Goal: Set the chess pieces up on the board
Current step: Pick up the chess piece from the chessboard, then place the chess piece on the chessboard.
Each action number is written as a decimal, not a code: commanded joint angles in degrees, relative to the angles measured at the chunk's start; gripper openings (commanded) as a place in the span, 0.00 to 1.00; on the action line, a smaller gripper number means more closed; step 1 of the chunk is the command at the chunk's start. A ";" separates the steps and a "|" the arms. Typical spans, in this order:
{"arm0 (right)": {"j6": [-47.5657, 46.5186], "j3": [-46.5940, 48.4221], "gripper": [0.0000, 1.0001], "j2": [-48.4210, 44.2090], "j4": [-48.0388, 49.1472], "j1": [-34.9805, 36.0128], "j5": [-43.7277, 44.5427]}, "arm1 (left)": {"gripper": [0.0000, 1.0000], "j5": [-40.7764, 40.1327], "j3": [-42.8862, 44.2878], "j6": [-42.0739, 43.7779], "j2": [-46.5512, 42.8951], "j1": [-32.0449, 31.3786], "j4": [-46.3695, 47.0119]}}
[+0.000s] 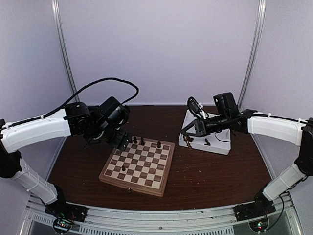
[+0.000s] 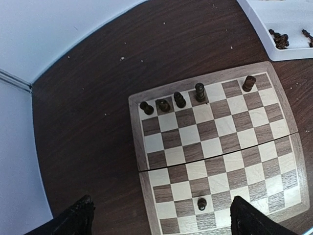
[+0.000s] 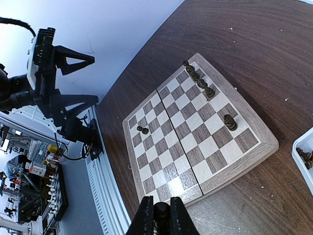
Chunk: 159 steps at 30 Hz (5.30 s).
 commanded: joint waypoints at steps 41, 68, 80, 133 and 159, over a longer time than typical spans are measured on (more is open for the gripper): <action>0.30 -1.74 0.03 -1.91 1.90 -0.90 0.36 | 0.29 16.34 -3.48 -21.15 22.88 2.17 -1.82; 0.34 -1.83 0.03 -1.44 1.91 -1.24 0.41 | 0.07 13.52 5.28 -13.89 20.81 12.15 -3.45; -0.31 -1.69 0.03 -2.17 0.75 -1.73 0.62 | 0.07 18.72 12.03 -9.52 28.60 18.99 0.51; -0.86 -0.71 0.03 -1.74 -0.55 -3.45 -0.03 | 0.13 16.40 15.26 -5.90 35.32 20.87 4.90; 0.32 -0.86 0.03 -1.05 0.48 -3.57 0.82 | 0.35 22.33 12.13 -5.77 27.21 20.83 2.10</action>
